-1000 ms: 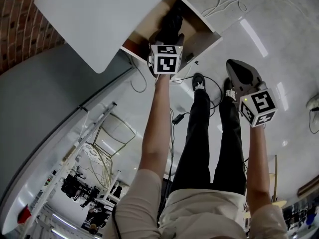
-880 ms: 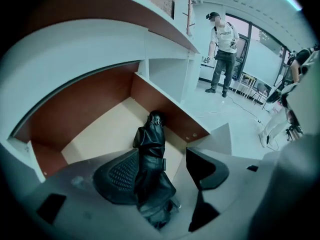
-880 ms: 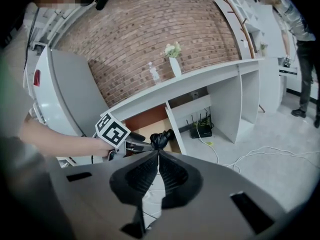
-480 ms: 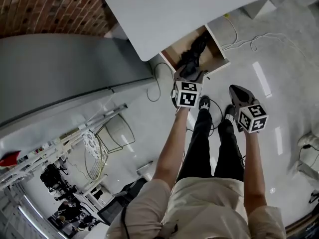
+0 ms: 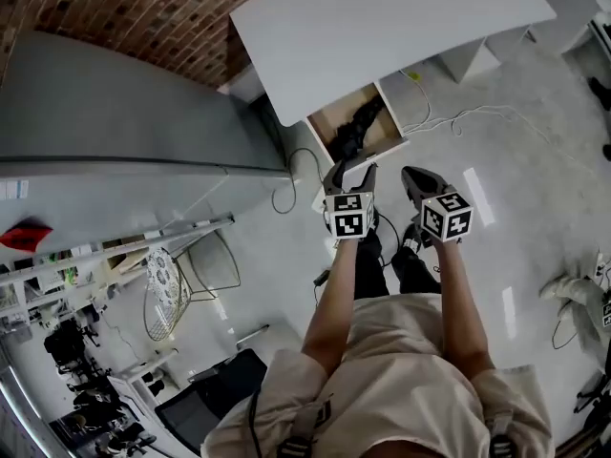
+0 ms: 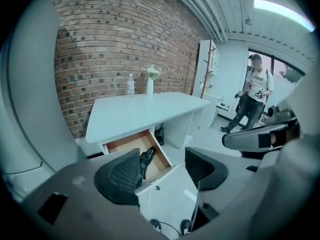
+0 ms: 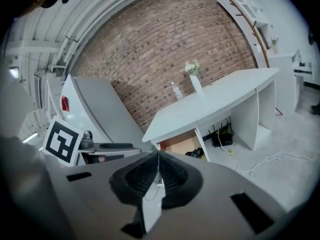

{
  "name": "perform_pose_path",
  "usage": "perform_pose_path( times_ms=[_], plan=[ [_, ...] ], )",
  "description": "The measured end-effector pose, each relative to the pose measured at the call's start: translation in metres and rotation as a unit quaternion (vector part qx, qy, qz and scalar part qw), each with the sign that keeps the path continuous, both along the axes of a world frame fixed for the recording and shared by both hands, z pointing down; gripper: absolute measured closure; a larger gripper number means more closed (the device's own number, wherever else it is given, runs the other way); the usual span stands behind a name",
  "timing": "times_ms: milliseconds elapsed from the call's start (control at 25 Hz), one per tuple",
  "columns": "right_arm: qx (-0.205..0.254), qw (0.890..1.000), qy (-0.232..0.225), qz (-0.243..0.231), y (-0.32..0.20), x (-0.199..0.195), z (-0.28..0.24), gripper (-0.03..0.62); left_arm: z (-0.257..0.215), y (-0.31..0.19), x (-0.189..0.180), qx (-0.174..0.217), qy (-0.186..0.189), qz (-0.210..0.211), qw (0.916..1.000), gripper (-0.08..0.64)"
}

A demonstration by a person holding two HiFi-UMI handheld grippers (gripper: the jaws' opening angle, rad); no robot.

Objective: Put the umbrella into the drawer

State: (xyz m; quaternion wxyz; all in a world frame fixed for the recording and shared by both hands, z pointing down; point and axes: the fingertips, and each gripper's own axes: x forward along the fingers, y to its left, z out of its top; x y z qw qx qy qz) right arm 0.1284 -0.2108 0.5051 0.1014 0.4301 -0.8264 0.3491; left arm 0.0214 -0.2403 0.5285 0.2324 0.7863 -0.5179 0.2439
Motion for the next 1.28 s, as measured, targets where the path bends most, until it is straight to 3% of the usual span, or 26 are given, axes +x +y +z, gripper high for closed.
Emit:
perform_pose_path(
  times_ms=[200,360,520,800,960,1080,1200,1280],
  plan=[
    [-0.01,0.998,-0.054,-0.035,0.019,-0.016,-0.031,0.525,-0.018,0.036,-0.011,0.004,-0.005,-0.026,0.9997,0.279],
    [0.01,0.999,-0.029,-0.035,0.03,-0.009,-0.041,0.525,-0.029,0.055,-0.001,0.008,0.011,-0.025,0.9996,0.279],
    [0.026,0.998,0.015,-0.051,0.04,-0.012,-0.036,0.525,-0.043,0.055,-0.007,0.049,0.028,-0.021,0.9982,0.281],
    [0.058,0.997,0.033,-0.037,0.046,-0.003,-0.045,0.525,-0.057,0.072,-0.012,0.065,0.03,-0.028,0.997,0.29],
    [0.064,0.997,0.038,-0.037,0.053,-0.003,-0.045,0.525,-0.058,0.08,-0.021,0.091,0.008,-0.033,0.9953,0.402],
    [0.062,0.997,0.039,-0.04,0.06,-0.006,-0.043,0.525,-0.056,0.086,-0.027,0.085,0.009,-0.042,0.9954,0.438],
    [0.062,0.996,0.041,-0.039,0.061,-0.006,-0.042,0.525,-0.053,0.092,-0.029,0.074,0.012,-0.056,0.9956,0.542],
    [0.065,0.996,0.043,-0.039,0.063,-0.008,-0.041,0.525,-0.05,0.097,-0.029,0.065,0.02,-0.06,0.9959,0.551]
  ],
)
